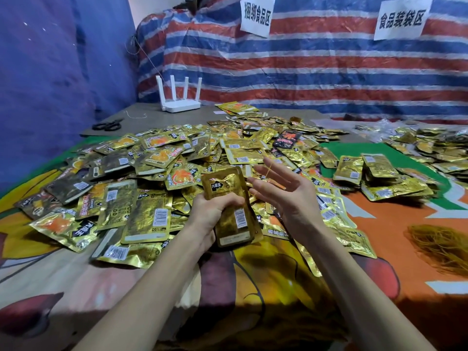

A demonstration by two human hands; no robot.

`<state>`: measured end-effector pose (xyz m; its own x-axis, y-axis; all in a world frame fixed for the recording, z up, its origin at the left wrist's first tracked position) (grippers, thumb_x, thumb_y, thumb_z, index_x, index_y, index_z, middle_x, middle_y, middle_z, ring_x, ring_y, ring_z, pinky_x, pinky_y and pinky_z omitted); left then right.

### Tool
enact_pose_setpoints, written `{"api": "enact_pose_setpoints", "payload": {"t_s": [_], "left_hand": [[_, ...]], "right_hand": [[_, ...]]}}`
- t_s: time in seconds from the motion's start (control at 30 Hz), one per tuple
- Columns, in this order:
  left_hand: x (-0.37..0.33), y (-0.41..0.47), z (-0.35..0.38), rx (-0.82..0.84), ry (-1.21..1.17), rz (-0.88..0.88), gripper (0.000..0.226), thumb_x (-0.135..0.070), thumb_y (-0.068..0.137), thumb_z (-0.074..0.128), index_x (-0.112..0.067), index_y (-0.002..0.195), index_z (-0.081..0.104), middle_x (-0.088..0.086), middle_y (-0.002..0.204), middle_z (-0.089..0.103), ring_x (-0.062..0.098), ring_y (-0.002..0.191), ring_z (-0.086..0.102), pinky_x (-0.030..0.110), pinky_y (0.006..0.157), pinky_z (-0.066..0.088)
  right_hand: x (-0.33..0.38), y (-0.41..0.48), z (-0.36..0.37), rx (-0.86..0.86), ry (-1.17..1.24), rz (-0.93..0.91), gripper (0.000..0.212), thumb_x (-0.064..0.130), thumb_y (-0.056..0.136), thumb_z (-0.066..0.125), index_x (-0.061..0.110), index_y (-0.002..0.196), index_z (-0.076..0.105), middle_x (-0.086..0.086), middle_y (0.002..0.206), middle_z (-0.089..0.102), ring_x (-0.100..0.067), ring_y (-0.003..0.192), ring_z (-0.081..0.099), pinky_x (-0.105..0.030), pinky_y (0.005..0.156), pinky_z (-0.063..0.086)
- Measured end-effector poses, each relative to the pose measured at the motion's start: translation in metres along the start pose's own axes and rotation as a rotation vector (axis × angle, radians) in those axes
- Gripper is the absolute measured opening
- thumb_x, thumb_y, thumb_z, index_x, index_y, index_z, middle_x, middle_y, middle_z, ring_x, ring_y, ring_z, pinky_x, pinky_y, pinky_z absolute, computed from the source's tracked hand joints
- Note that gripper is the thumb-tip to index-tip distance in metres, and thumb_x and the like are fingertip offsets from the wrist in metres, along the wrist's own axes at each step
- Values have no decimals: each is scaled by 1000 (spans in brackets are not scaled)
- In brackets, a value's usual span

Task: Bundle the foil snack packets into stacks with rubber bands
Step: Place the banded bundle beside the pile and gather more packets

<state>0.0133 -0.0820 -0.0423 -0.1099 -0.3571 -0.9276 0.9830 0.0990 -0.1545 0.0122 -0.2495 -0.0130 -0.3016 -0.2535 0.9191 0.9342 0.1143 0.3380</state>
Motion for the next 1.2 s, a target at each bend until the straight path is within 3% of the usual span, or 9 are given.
{"api": "enact_pose_setpoints", "payload": {"t_s": [0.23,0.3,0.43,0.6,0.77,0.83,0.93,1.03,1.2], "left_hand": [[-8,5,-5,-111,-255,147,20,0,76,78,-15,63,73,4,70,72,22,62,69,35,60,60],[-10,5,-6,-76,-393,179,13,-4,77,77,-16,81,73,7,86,72,27,82,71,47,78,61],[-13,0,-1,35,-482,59,62,-23,70,76,-1,127,62,22,122,67,40,113,66,56,85,57],[-14,-2,-1,125,-514,-24,34,-19,70,73,-4,101,70,18,98,74,32,80,74,41,63,61],[-12,-1,-4,123,-344,39,35,-17,60,77,-10,94,69,13,89,69,26,71,69,36,66,60],[-9,-3,-1,140,-304,15,42,-19,59,77,-11,100,69,17,102,68,29,84,68,39,73,58],[-9,-3,2,184,-331,-80,51,-25,64,75,-11,113,67,17,112,66,31,97,66,43,78,58],[-10,0,-3,219,-408,-142,33,-30,71,74,-9,97,76,13,98,73,29,81,72,43,69,61],[-8,1,-4,260,-499,-162,27,-31,76,73,-5,77,81,16,93,75,31,80,75,40,66,63]], "right_hand": [[3,-13,5,-51,-441,1,90,43,57,91,27,139,58,7,132,63,-11,114,66,-28,87,59],[-6,-19,14,-16,-472,34,87,41,56,91,31,135,56,11,125,61,-10,109,65,-29,86,60],[-27,-25,42,-37,-392,-35,87,15,64,96,24,136,49,4,126,61,-9,110,67,-33,93,58],[-21,-16,60,-113,-396,-152,107,27,60,94,30,150,38,34,135,43,26,115,44,-2,92,40],[-8,-3,45,-132,-244,59,79,39,56,97,26,127,66,-3,111,74,-4,98,72,-22,70,58],[-5,0,39,-156,-195,87,65,47,52,94,23,109,75,-3,100,78,-16,95,75,-31,75,60],[-3,1,38,-129,-263,32,42,36,63,87,24,102,78,7,99,78,-8,96,73,-21,75,56],[-8,-2,38,-14,-311,23,47,18,67,83,25,112,74,7,108,76,-7,103,70,-24,83,56],[-11,-1,38,49,-451,38,66,6,62,94,26,119,68,4,101,74,-2,85,71,-20,71,55]]}}
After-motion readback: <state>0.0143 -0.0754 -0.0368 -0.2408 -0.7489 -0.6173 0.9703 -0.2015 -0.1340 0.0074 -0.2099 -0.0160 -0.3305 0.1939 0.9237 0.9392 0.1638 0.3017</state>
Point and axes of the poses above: each hand's wrist, its own y-axis towards the middle knuckle, its own z-axis out of the palm, x = y × z, the point moved 2 cm from there along y, towards the middle knuckle
